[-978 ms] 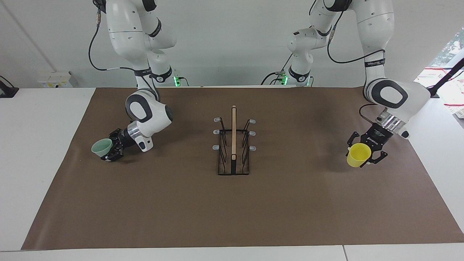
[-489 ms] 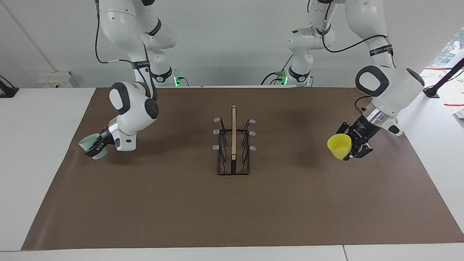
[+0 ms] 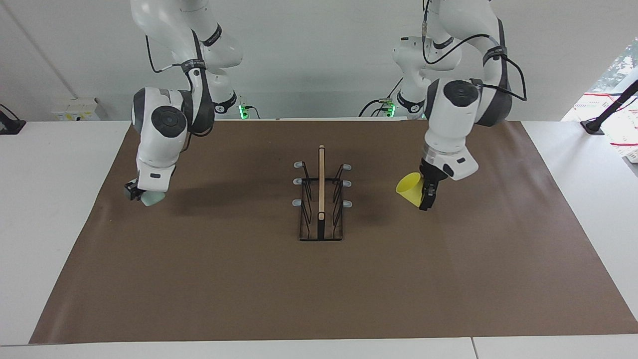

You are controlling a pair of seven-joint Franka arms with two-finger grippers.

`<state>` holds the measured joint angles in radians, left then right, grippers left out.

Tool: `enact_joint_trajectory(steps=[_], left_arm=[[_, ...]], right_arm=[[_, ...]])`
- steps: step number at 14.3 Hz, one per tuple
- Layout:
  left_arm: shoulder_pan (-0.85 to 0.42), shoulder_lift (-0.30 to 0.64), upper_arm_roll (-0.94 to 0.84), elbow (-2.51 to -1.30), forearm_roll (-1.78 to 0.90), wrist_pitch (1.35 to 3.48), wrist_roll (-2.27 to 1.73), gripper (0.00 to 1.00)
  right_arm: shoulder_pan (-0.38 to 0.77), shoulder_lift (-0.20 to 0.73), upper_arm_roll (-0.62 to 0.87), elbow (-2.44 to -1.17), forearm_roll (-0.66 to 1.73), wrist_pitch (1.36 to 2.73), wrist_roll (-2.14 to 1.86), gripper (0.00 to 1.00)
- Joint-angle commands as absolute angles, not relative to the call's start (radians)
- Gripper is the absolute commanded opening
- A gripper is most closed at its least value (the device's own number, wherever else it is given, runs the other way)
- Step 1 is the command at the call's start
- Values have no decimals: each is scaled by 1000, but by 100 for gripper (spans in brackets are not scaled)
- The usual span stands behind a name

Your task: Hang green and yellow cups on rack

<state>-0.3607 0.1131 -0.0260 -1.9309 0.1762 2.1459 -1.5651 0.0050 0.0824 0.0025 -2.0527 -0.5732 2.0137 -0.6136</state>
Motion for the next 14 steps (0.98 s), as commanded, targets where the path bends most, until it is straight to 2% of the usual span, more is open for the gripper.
enact_joint_trajectory(steps=[1,6,9,14], left_arm=[[-478,84,-9,-1950,372,2071,-1696,0],[-668,74,-9,-1977,557,1942,-1853,0],[-735,86,-9,-1977,667,1933,-2044,0],[-808,83,-11,-1967,669,1888,-2065,0]], right_arm=[[-6,0,11,-2037,-468,1965,-804,0],[-35,-84,-5,-1965,-64,1801,-897,0],[-132,-121,-12,-1965,264,1695,-955,0],[-251,-149,-15,-2006,708,1606,-1176,0]])
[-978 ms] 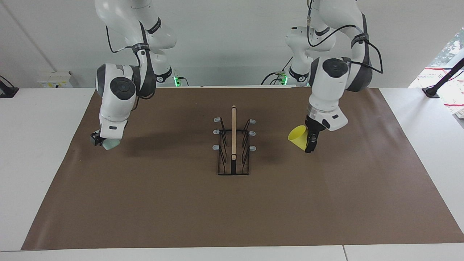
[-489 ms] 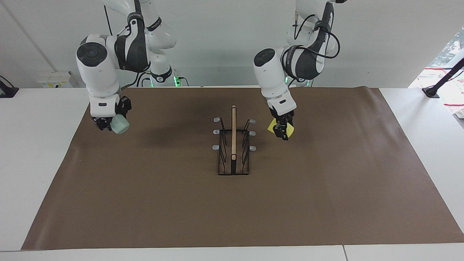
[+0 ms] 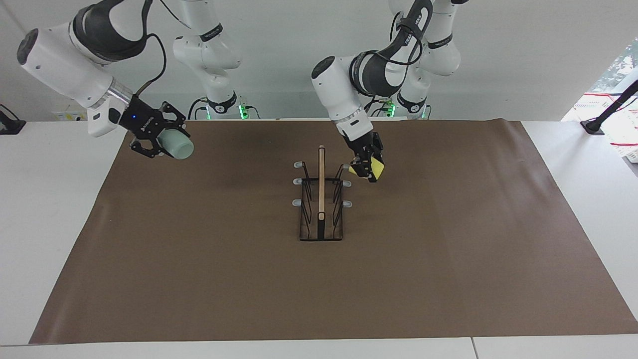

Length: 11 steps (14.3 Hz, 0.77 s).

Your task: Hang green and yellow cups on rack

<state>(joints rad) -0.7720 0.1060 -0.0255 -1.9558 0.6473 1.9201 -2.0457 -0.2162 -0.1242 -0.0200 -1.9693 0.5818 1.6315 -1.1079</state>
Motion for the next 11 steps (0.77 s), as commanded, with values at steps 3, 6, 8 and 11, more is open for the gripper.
enact_joint_trajectory(steps=[3,6,8,11], left_arm=[[-848,81,-11,-1962,669,1867,-2085,0],[-883,81,-11,-1945,669,1842,-2112,0],[-903,81,-12,-1939,669,1842,-2134,0],[-913,80,-26,-1927,654,1851,-2145,0]], right_arm=[[-302,-181,-15,-2080,914,1569,-1229,0],[-330,-187,-17,-2162,1107,1557,-1331,0],[-342,-189,-17,-2250,1247,1554,-1428,0],[-328,-189,-15,-2385,1414,1542,-1613,0]])
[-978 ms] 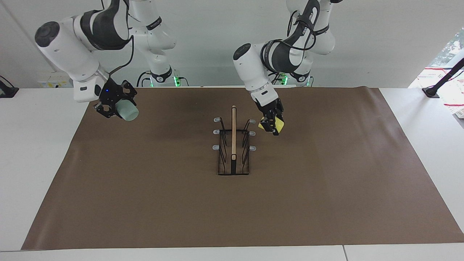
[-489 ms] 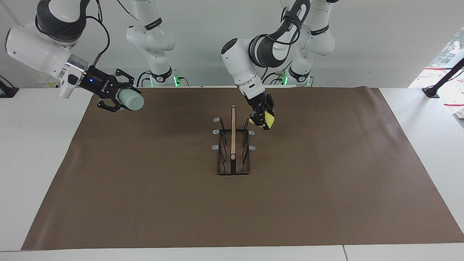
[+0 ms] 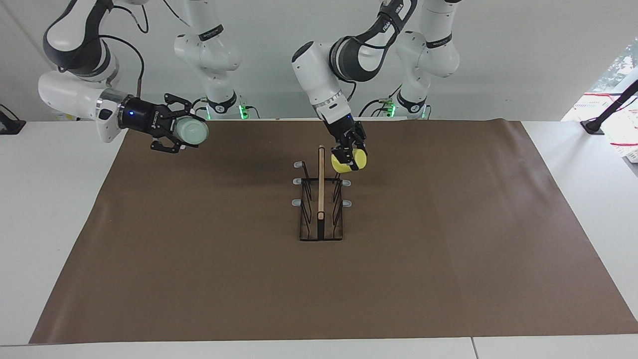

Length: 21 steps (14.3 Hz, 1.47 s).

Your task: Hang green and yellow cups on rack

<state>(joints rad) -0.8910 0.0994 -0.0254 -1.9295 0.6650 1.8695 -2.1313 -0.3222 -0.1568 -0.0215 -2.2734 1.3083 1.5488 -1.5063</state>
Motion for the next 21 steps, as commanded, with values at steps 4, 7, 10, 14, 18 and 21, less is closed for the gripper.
enact_joint_trajectory(steps=[4,7,10,14,18,21], left_arm=[[-911,81,-26,-1916,624,1879,-2128,49],[-907,72,-26,-1907,598,1894,-2073,89],[-897,72,-23,-1887,578,1893,-1927,100],[-801,28,-20,-1896,491,1893,-1615,100],[-594,-29,-17,-1901,312,1901,-1109,100],[-419,-55,-17,-1898,189,1904,-728,100]], right_arm=[[-226,-207,-14,-2503,1592,1589,-1756,0],[-27,-224,-14,-2545,1814,1762,-1819,0],[153,-225,-14,-2556,2046,1912,-1873,0],[300,-169,-9,-2556,2276,1999,-2043,0],[321,35,-11,-2551,2361,1810,-2288,0],[333,38,-9,-2554,2353,1824,-2293,0]])
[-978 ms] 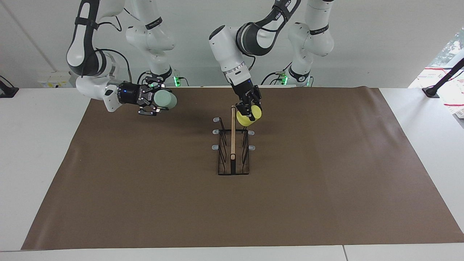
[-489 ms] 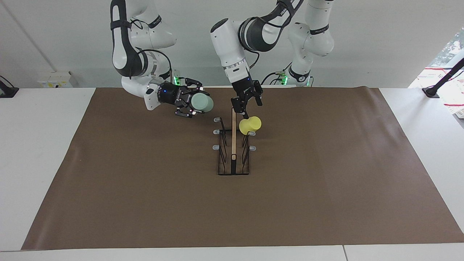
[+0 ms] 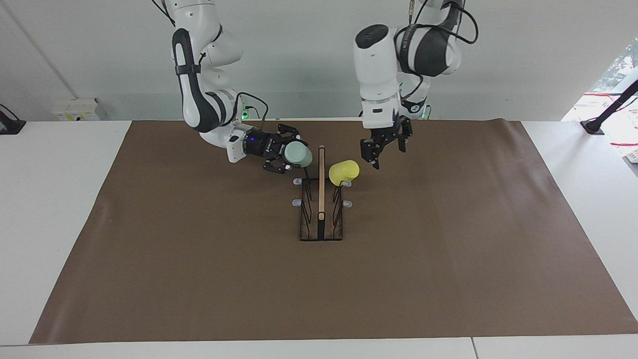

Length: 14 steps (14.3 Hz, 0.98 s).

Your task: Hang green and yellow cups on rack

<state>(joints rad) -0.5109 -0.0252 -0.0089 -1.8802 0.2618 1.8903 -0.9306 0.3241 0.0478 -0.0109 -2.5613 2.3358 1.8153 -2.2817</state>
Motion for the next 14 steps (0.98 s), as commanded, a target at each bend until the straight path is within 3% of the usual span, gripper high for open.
enact_joint_trajectory(steps=[1,6,10,14], left_arm=[[-372,-58,-15,-1894,161,1902,-630,100],[-149,-57,-11,-1843,25,1867,-218,100],[-62,-22,-11,-1694,-14,1718,-48,100],[-12,-12,-11,-1623,-18,1620,32,100]], right_arm=[[344,38,-9,-2554,2355,1830,-2293,0],[348,44,-11,-2585,2353,1848,-2357,0],[348,116,-11,-2588,2353,1804,-2440,0],[348,117,-9,-2615,2353,1795,-2454,0]])
